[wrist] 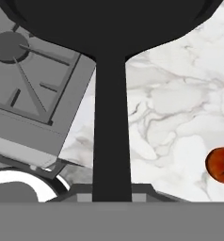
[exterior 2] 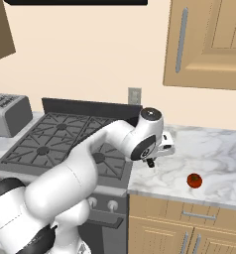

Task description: Place the pan on the front right burner on the stove. Then place the tomato and the onion in the pan and turn on the front right burner.

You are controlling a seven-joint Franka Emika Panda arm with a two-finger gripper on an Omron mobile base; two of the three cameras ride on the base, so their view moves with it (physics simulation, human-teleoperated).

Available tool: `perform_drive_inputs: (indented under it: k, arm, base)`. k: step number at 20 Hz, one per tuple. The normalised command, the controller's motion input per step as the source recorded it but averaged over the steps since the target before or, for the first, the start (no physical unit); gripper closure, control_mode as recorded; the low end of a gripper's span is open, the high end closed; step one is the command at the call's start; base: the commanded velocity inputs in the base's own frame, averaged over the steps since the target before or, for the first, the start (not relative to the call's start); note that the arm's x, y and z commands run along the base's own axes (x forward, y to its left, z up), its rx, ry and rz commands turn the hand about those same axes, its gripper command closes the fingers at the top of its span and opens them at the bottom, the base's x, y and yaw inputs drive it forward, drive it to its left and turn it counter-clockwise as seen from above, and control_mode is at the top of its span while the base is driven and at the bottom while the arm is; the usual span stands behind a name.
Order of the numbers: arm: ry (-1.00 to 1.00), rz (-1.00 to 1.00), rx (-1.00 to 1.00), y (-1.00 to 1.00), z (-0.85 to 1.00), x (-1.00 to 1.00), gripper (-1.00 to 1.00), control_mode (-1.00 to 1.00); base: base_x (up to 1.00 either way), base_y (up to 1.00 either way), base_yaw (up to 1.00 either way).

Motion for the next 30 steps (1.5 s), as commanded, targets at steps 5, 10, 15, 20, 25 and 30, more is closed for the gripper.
perform_drive_inputs:
  k: [5,10,15,20,25,30]
  arm:
    - [0.00,0.08,0.00,0.15,0.01,-0.01,1.00,-1.00]
    - [0.00,0.09,0.00,0.24,0.00,-0.09,1.00,-1.00]
    - [0.00,0.09,0.00,0.28,0.00,-0.13,1.00,-1.00]
    - [0.00,0.09,0.00,0.25,0.00,-0.12,1.00,-1.00]
    - [0.00,0.08,0.00,0.24,0.00,-0.12,1.00,-1.00]
    - [0.00,0.06,0.00,0.18,0.00,-0.06,1.00,-1.00]
  base:
    - [0.00,0.00,0.00]
    - [0.00,0.00,0.00]
    - [0.00,0.00,0.00]
    - [0.00,0.00,0.00]
    - [0.00,0.00,0.00]
    - [0.00,0.00,0.00]
